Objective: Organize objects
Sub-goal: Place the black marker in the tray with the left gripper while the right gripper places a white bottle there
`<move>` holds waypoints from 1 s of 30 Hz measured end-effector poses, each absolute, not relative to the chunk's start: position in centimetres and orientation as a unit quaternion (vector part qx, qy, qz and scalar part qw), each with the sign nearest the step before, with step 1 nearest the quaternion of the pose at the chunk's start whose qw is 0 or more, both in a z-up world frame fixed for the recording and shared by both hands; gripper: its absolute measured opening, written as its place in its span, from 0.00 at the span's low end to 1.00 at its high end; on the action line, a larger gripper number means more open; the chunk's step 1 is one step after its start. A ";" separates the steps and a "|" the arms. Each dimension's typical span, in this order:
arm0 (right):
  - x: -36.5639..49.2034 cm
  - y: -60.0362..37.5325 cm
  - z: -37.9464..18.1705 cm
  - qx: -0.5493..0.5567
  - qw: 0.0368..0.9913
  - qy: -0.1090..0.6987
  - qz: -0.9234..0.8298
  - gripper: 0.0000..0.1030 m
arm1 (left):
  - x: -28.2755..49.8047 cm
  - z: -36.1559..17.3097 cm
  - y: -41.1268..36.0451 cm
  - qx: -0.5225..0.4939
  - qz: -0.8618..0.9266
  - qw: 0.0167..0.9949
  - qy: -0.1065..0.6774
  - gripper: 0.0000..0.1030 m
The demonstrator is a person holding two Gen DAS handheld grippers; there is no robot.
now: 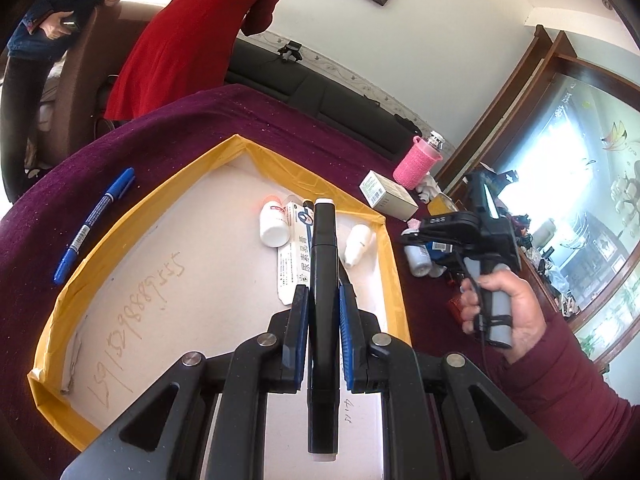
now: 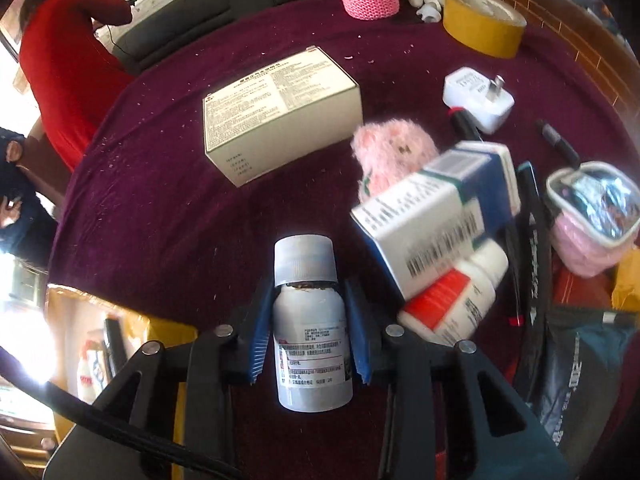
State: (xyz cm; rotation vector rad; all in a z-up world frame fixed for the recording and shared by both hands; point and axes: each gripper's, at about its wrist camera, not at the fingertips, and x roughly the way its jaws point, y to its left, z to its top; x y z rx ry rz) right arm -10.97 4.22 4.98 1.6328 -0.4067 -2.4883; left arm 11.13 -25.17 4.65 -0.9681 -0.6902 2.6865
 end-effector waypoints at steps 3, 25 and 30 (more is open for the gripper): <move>-9.7 5.5 5.8 0.536 0.096 -0.163 -0.823 0.31 | 11.4 4.8 -25.0 -0.331 0.911 0.092 -0.228 0.11; -6.0 -5.2 8.7 0.541 0.271 -0.157 -0.780 0.32 | -0.5 5.2 -26.4 -0.421 0.902 0.041 -0.085 0.11; -7.0 -9.1 7.2 0.555 0.262 -0.121 -0.780 0.32 | -3.3 3.0 -27.9 -0.449 0.891 0.009 -0.073 0.11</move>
